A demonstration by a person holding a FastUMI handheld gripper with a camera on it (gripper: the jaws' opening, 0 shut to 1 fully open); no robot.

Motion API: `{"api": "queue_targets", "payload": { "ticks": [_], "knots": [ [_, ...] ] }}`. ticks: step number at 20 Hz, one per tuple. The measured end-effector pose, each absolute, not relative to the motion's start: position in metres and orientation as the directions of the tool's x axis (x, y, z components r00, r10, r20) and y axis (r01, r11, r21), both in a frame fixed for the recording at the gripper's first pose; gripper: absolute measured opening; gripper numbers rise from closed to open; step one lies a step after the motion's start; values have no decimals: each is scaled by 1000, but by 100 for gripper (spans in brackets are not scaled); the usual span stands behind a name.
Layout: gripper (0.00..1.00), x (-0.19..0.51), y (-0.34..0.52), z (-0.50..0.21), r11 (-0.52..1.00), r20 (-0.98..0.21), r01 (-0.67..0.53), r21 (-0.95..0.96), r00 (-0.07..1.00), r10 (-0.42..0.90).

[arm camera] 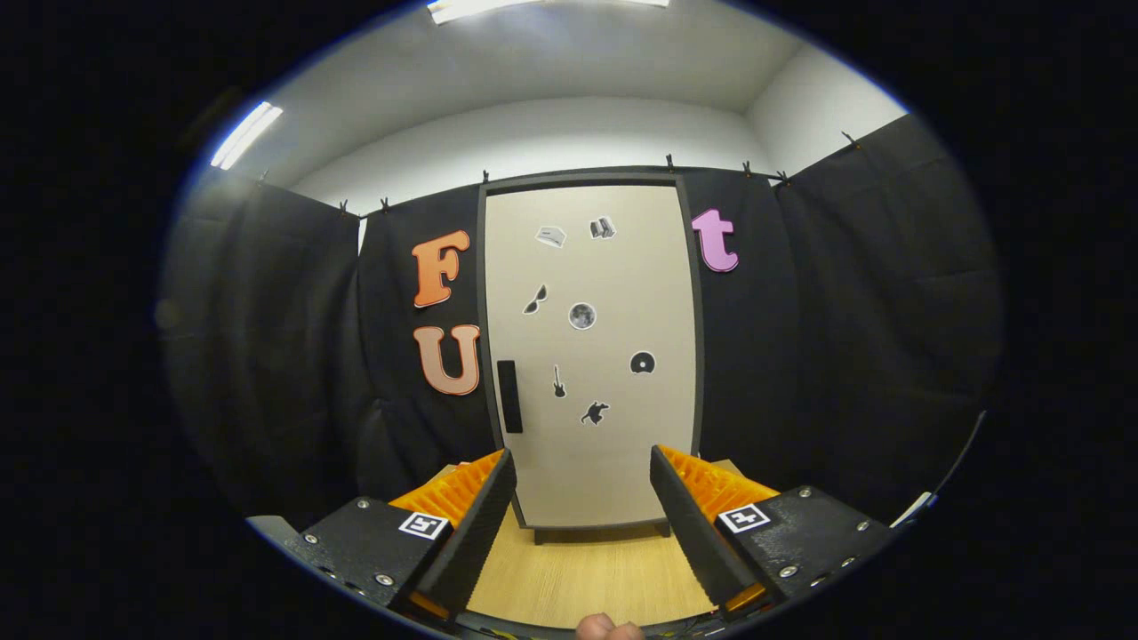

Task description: Open the shoe cabinet door, grab the shoes and put them into the shoe cabinet, then close the shoe cabinet door.

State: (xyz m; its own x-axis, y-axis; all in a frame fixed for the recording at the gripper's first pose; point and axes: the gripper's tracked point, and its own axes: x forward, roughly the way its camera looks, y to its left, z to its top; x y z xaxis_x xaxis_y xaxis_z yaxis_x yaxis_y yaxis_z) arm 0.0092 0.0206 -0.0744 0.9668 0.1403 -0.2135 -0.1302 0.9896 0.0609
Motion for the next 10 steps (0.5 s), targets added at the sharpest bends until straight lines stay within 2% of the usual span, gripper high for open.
{"api": "queue_targets", "payload": {
  "ticks": [5,10],
  "knots": [
    [95,-34,-20,-67,993,-192,-109,43,975,115],
    [95,-48,-33,-54,995,-169,-91,43,981,97]
  ]
}}
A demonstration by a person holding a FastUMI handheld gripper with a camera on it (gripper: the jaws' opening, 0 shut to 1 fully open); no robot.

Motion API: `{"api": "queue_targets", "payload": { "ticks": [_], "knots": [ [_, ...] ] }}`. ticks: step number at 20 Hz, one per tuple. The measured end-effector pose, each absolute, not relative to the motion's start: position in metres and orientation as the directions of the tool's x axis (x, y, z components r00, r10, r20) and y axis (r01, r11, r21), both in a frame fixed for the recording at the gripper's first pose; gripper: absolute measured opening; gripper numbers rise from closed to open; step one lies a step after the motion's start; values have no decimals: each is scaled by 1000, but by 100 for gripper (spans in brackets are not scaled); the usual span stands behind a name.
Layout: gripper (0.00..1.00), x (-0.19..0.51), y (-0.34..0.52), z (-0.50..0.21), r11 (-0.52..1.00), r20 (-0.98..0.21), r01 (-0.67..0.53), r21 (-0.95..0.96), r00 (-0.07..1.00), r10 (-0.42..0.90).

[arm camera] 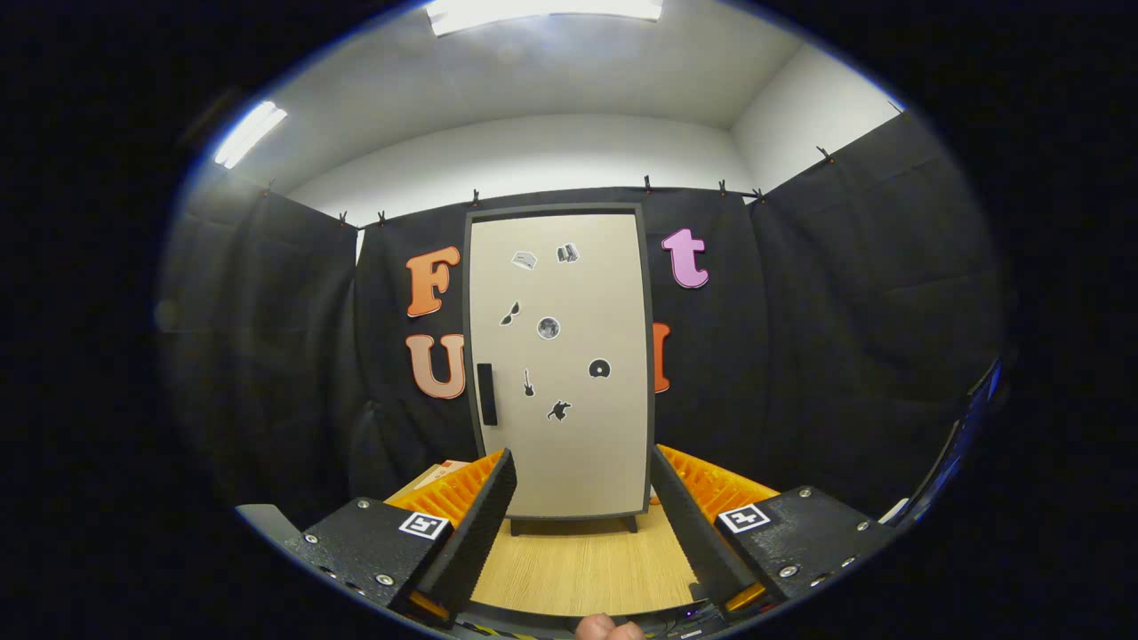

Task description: Open the shoe cabinet door, grab the shoes and put them into the shoe cabinet, then close the shoe cabinet door.

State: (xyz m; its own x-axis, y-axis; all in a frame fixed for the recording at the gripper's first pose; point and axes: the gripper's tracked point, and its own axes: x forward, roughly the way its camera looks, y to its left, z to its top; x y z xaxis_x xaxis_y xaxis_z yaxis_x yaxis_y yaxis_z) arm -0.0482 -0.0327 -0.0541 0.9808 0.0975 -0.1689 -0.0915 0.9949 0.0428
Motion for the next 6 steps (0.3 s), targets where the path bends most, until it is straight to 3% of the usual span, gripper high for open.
{"api": "queue_targets", "payload": {
  "ticks": [6],
  "knots": [
    [95,-51,-39,-51,995,-164,-91,34,982,95]
  ]
}}
